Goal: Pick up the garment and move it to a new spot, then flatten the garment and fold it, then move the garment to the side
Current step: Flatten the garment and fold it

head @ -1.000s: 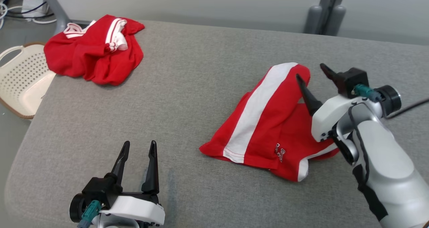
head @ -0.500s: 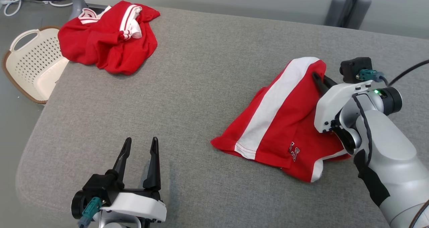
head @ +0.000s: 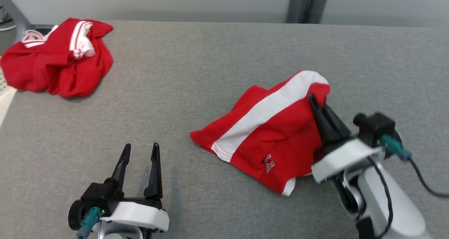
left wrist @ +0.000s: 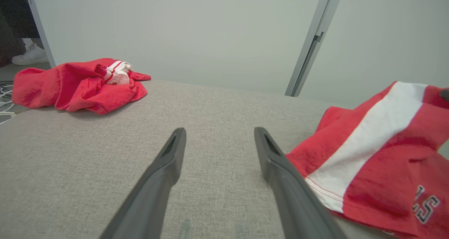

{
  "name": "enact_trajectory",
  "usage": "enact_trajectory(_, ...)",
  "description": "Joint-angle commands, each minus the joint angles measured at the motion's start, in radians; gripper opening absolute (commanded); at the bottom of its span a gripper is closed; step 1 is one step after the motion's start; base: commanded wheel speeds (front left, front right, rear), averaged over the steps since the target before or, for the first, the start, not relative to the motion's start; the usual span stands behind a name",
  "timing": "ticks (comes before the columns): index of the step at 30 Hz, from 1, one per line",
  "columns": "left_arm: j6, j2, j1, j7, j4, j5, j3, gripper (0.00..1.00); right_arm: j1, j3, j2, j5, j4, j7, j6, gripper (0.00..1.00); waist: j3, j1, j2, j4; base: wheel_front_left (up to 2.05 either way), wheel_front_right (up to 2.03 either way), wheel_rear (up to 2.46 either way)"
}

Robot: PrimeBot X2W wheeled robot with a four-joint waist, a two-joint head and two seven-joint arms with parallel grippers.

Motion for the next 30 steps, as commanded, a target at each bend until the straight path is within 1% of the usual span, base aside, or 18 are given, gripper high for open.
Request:
enact_trajectory(1, -0.003, 0.004, 0.001, 0.0, -0.002, 0.007, 0.009, 1.0, 0.059, -0.024, 0.009, -0.02, -0.059, -0.008, 0.0, 0.0, -0.002, 0.0, 0.0, -0.032, 0.0, 0.0, 0.0)
enact_trajectory(3, -0.006, 0.004, 0.001, -0.001, -0.002, 0.011, 0.016, 1.0, 0.147, -0.051, 0.022, -0.047, -0.151, -0.009, 0.0, 0.0, -0.003, 0.0, 0.0, -0.053, 0.0, 0.0, 0.0)
enact_trajectory(5, -0.01, 0.004, 0.002, 0.0, -0.001, 0.015, 0.022, 1.0, 0.237, -0.055, 0.035, -0.08, -0.227, -0.009, 0.0, 0.0, -0.004, 0.0, 0.0, -0.071, 0.0, 0.0, 0.0)
enact_trajectory(7, -0.014, 0.004, 0.001, 0.0, 0.001, 0.021, 0.027, 1.0, 0.309, -0.051, 0.043, -0.097, -0.273, -0.006, 0.0, 0.0, -0.005, 0.0, 0.0, -0.088, 0.0, 0.0, 0.0)
enact_trajectory(9, -0.017, 0.004, -0.004, 0.0, 0.004, 0.022, 0.029, 1.0, 0.365, -0.044, 0.047, -0.119, -0.287, 0.01, 0.0, 0.0, -0.006, 0.0, 0.0, -0.102, 0.0, 0.0, 0.0)
enact_trajectory(13, -0.025, 0.004, -0.01, 0.0, 0.009, 0.029, 0.025, 1.0, 0.422, -0.044, 0.05, -0.148, -0.267, 0.015, 0.0, 0.0, -0.007, 0.0, 0.0, -0.119, 0.0, 0.0, 0.0)
enact_trajectory(20, -0.027, 0.004, -0.006, 0.0, 0.017, 0.033, 0.02, 1.0, 0.434, -0.036, 0.051, -0.155, -0.207, 0.005, 0.0, 0.0, -0.014, 0.0, 0.0, -0.124, 0.0, 0.0, 0.0)
enact_trajectory(28, -0.033, 0.004, 0.006, 0.0, 0.027, 0.03, 0.014, 1.0, 0.404, 0.043, 0.05, -0.129, -0.146, -0.002, 0.0, 0.0, -0.033, 0.0, 0.0, -0.121, 0.0, 0.0, 0.0)
enact_trajectory(29, -0.032, 0.004, 0.007, 0.0, 0.027, 0.029, 0.012, 1.0, 0.402, 0.047, 0.051, -0.128, -0.141, -0.003, 0.0, 0.07, -0.036, 0.0, 0.0, -0.121, 0.0, 0.0, 0.0)
enact_trajectory(30, -0.032, 0.004, 0.007, 0.0, 0.027, 0.029, 0.011, 1.0, 0.401, 0.05, 0.05, -0.124, -0.136, -0.004, 0.0, 0.22, -0.038, 0.0, 0.0, -0.12, 0.0, 0.0, 0.0)
